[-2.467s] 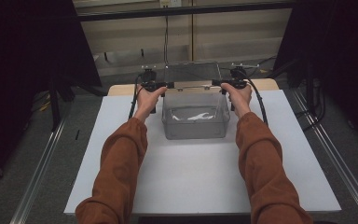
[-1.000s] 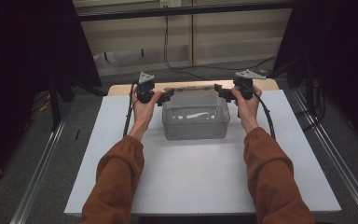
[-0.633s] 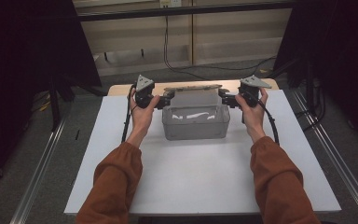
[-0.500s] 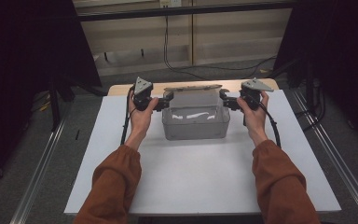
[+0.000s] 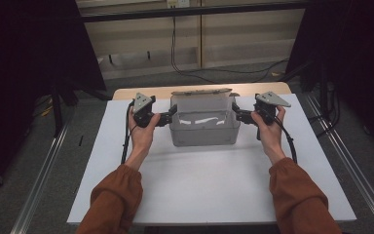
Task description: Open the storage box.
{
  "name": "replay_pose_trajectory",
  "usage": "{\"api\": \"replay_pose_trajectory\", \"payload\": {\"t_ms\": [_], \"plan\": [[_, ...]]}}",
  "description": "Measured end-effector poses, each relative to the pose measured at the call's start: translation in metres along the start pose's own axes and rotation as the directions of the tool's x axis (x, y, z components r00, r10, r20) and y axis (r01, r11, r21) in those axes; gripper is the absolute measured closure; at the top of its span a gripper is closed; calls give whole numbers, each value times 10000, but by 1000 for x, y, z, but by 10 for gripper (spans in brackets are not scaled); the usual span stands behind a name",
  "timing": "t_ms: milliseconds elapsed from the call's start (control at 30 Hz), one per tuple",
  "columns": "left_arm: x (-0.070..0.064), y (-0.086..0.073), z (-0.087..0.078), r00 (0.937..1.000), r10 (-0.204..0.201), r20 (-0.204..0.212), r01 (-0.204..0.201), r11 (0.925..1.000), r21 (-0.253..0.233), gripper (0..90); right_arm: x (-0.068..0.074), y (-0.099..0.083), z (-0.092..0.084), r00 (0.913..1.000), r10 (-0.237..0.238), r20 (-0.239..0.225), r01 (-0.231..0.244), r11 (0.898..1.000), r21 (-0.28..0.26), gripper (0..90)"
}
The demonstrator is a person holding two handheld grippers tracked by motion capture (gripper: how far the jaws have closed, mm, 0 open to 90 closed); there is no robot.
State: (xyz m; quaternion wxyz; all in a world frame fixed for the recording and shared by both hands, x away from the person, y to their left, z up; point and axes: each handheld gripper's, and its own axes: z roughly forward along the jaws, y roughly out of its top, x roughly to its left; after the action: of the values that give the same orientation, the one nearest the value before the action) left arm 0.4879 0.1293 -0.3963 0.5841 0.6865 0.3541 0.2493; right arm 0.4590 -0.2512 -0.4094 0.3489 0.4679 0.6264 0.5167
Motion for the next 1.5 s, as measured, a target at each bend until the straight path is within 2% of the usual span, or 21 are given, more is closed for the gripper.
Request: {"api": "replay_pose_trajectory", "payload": {"t_ms": [100,267,433,567,733,800,933,1000,1100,1167,1200,1300,1500], "plan": [[-2,-4,-6,9999,-168,-27,168,9998,-108,38,2,-4,-5,9998,-210,-1,210,9998,37,27],[-6,-9,-16,9999,-66,96,67,9999,-113,38,7,-10,-16,9994,-356,42,357,9993,-140,12],[-10,-16,-26,9996,-253,154,258,9993,-284,38,7,-15,-28,9994,-274,204,280,9992,-290,10],[-14,-20,-35,9997,-93,243,98,9997,-224,38,7,-16,-35,9989,-383,256,393,9986,-361,9],[-17,-25,-45,9999,-102,12,102,9993,-361,42,7,-25,-49,9973,-585,433,595,9980,-226,5],[-17,-26,-49,9998,-159,-119,154,9988,-455,42,8,-28,-56,9969,-545,564,571,9973,-452,6],[-20,-30,-56,9996,-214,-176,203,9980,-590,42,14,-31,-68,9967,-647,489,674,9962,-560,6],[-21,-34,-61,9998,-18,-175,9,9987,-516,42,15,-33,-74,9958,-729,552,760,9955,-565,6],[-21,-41,-69,9997,-125,-210,117,9991,-399,41,15,-38,-83,9955,-749,576,780,9955,-537,6],[-21,-44,-76,9994,-123,-331,106,9986,-521,39,15,-41,-90,9953,-778,572,807,9954,-518,6],[-20,-45,-80,9993,-58,-359,42,9991,-420,38,16,-42,-93,9949,-815,586,848,9948,-560,6],[-18,-48,-92,9983,-237,-523,208,9982,-554,37,16,-46,-102,9951,-786,599,824,9945,-639,6],[-19,-53,-108,9966,-310,-766,265,9979,-583,33,17,-49,-115,9949,-780,647,829,9935,-776,6]]}}
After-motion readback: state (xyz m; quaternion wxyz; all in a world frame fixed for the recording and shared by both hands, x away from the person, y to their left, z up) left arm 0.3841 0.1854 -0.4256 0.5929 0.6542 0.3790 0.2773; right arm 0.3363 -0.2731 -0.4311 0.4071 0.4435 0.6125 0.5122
